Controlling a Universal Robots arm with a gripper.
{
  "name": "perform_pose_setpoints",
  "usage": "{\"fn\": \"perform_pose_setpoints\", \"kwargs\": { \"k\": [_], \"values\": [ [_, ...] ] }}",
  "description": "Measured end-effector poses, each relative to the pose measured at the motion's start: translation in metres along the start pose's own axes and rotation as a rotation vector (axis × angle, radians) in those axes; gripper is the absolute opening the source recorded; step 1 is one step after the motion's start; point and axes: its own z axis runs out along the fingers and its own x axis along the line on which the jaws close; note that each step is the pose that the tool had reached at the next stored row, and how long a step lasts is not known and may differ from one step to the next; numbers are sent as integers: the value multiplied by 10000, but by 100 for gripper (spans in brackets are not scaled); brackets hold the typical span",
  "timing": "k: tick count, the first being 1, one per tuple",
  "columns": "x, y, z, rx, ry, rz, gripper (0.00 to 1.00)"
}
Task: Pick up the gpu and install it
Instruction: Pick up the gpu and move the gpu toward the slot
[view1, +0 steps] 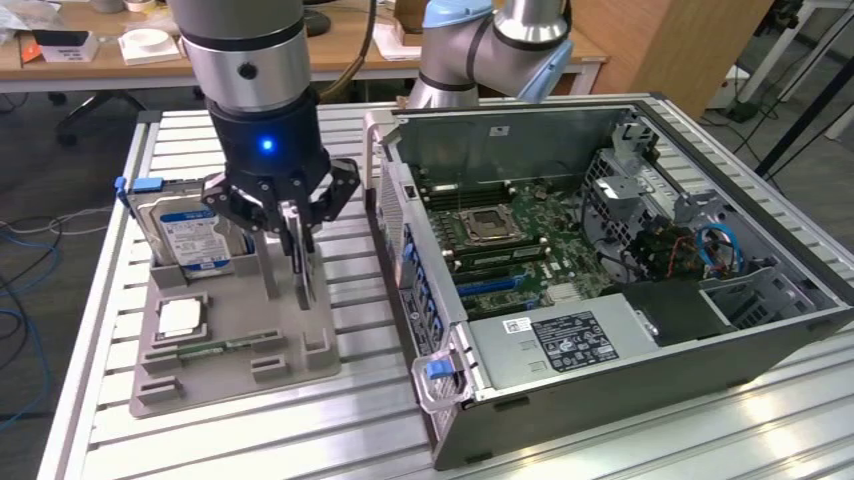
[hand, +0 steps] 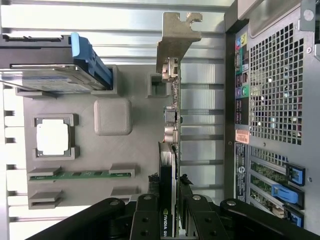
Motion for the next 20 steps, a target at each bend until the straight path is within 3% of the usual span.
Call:
{"fn": "perform_pose_setpoints", "kwargs": {
  "k": [20],
  "values": [
    [-13, 8, -224, 1, 1, 10, 26]
  ]
}}
